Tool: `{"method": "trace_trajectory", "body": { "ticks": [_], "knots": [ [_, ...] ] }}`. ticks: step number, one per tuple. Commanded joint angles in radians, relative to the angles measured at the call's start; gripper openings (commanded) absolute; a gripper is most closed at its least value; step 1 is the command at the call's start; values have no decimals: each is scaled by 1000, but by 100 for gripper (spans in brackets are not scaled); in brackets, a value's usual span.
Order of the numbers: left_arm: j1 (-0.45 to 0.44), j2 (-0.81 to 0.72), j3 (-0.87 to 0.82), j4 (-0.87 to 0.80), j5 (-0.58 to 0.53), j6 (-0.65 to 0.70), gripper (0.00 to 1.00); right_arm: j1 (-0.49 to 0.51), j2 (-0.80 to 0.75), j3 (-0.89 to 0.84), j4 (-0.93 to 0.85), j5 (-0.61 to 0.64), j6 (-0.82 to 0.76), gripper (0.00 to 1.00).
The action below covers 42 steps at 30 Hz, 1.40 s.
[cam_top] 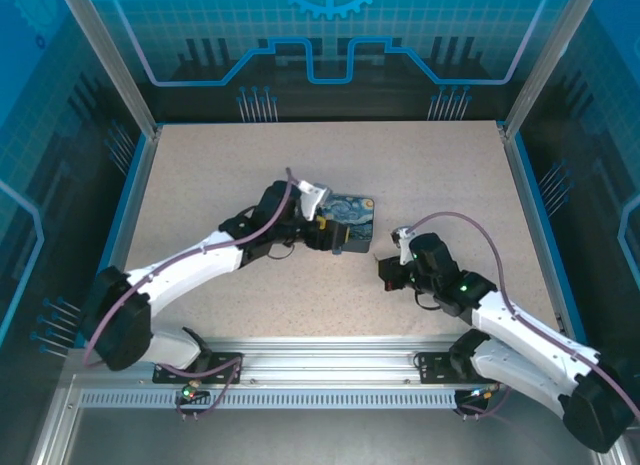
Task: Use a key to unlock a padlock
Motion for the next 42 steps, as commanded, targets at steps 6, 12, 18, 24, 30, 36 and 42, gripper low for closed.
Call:
{"method": "trace_trajectory", "body": {
  "ticks": [6, 12, 18, 24, 30, 36, 42],
  "knots": [
    [37, -124, -226, 104, -40, -109, 78, -165, 281, 95, 401, -332, 69, 0],
    [37, -117, -304, 193, -28, -148, 78, -203, 516, 212, 502, -395, 39, 0],
    [37, -94, -312, 204, -27, -151, 78, -223, 703, 322, 551, -429, 29, 0],
    [36, -77, -320, 228, -17, -160, 78, -221, 777, 369, 527, -405, -1, 0],
    [38, -56, -356, 307, -26, -184, 77, -218, 820, 357, 512, -400, -14, 0],
    [37, -31, -362, 339, -26, -198, 77, -198, 822, 331, 486, -374, -35, 0],
    [38, -3, -374, 379, -10, -206, 77, -181, 789, 267, 485, -351, -39, 0]
  ]
}}
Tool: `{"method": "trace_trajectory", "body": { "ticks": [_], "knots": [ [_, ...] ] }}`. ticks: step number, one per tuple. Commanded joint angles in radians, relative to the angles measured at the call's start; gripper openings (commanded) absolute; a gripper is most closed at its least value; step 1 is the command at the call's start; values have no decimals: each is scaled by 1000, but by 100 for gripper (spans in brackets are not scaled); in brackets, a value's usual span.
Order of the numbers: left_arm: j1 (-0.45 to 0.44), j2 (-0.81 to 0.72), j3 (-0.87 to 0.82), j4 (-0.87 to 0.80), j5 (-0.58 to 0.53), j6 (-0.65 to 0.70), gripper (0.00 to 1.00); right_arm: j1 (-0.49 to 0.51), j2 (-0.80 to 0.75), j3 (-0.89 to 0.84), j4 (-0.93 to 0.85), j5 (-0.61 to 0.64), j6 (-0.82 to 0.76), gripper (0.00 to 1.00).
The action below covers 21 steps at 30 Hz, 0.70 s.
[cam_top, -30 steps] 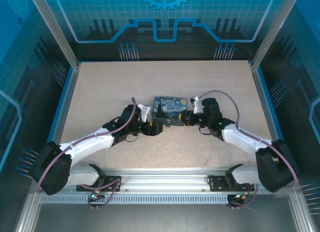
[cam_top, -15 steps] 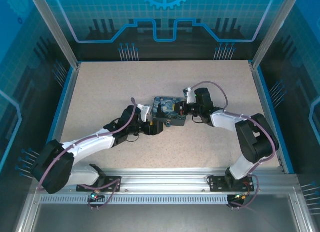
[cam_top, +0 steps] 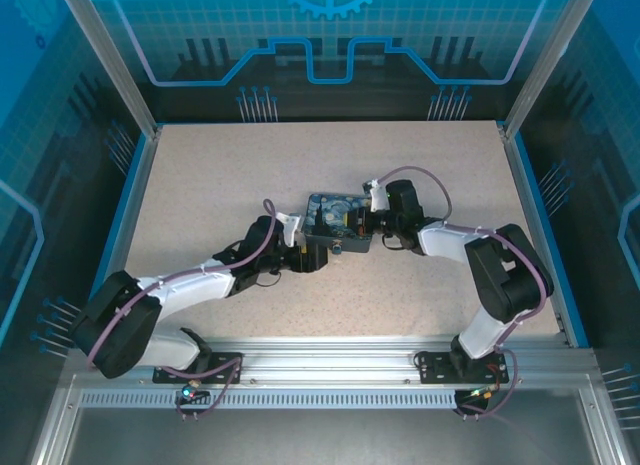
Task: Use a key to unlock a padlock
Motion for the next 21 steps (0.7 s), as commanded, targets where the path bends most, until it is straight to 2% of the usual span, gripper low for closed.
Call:
{"method": "trace_trajectory", "body": {
  "ticks": [1, 6, 15, 21],
  "knots": [
    [5, 22, -24, 67, 26, -8, 76, 15, -14, -64, -58, 24, -8, 0],
    [4, 82, -32, 140, 68, -3, 71, 34, -44, -104, -57, 25, 2, 0],
    [4, 225, -60, 326, 76, -28, 70, 76, -53, -130, -32, 38, 55, 0],
    [1, 272, -91, 415, 26, -20, 68, 111, -62, -134, -30, 65, 77, 0]
  ]
}}
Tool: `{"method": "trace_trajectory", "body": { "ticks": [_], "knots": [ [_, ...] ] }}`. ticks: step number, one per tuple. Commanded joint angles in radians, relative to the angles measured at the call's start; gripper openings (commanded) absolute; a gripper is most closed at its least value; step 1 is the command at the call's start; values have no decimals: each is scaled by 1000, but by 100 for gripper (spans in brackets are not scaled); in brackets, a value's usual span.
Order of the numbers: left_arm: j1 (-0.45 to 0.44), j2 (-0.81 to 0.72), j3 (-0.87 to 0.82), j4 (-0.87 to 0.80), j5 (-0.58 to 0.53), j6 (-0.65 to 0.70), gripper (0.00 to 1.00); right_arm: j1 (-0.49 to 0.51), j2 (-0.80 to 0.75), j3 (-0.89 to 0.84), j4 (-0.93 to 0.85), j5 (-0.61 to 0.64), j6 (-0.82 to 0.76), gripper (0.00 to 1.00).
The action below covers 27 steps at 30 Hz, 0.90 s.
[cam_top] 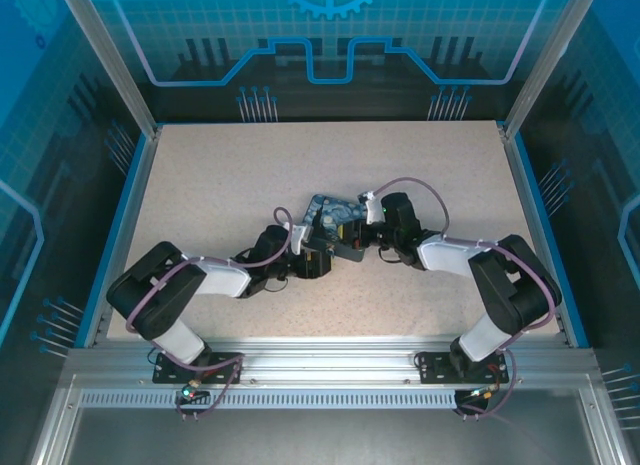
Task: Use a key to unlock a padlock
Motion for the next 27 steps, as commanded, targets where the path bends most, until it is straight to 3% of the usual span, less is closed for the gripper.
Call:
{"method": "trace_trajectory", "body": {
  "ticks": [1, 13, 27],
  "knots": [
    [1, 20, -23, 104, -26, 5, 68, 31, 9, -35, -87, 22, 29, 0],
    [0, 137, -8, 232, -62, 36, 60, 42, 4, -29, -100, 32, 31, 0],
    [-29, 180, 41, 203, -145, 89, 56, 48, -1, -29, -98, 36, 32, 0]
  ]
}}
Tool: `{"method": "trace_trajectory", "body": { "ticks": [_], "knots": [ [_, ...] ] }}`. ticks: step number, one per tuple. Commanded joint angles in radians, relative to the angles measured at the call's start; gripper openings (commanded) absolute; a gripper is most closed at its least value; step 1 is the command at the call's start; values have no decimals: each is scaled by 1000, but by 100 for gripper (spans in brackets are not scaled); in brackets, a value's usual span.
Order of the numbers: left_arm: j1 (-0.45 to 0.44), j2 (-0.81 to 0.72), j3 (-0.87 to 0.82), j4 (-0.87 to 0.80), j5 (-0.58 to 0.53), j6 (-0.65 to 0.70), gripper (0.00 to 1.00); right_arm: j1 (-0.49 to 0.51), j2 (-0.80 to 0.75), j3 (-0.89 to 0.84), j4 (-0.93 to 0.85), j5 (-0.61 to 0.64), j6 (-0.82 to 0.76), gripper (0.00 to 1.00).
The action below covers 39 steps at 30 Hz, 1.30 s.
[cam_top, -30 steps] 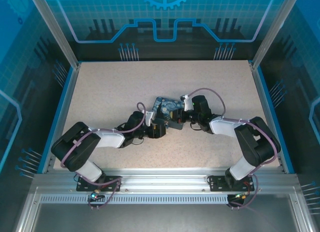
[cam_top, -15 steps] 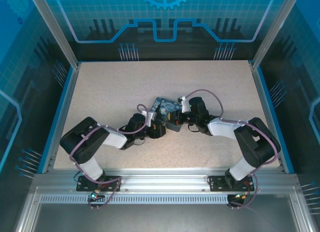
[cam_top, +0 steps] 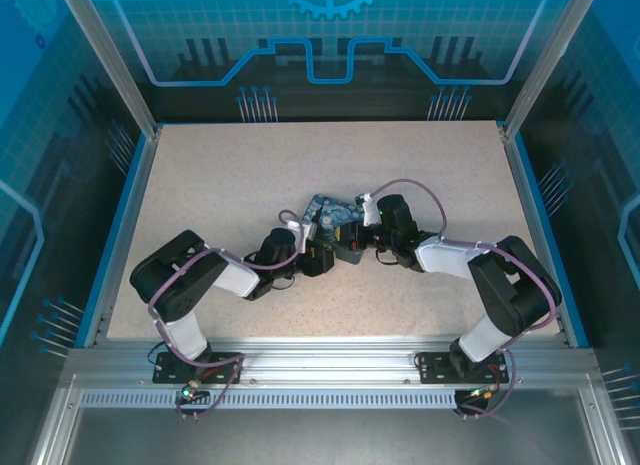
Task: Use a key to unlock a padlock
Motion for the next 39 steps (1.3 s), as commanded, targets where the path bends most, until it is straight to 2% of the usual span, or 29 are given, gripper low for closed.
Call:
{"method": "trace_trajectory", "body": {
  "ticks": [1, 5, 14, 23, 39],
  "knots": [
    [-10, 36, 37, -35, -44, 39, 56, 21, 6, -28, -93, 10, 10, 0],
    [-26, 50, 61, -60, -9, 7, 53, 24, 5, -29, -89, 14, 11, 0],
    [-47, 90, 81, -6, -15, -76, 44, 32, 10, -28, -87, 16, 16, 0],
    [-72, 136, 99, 33, -16, -126, 42, 35, 12, -32, -84, 21, 18, 0],
    [-107, 92, 89, -13, -19, -157, 41, 33, 19, -28, -79, 21, 21, 0]
  ]
}}
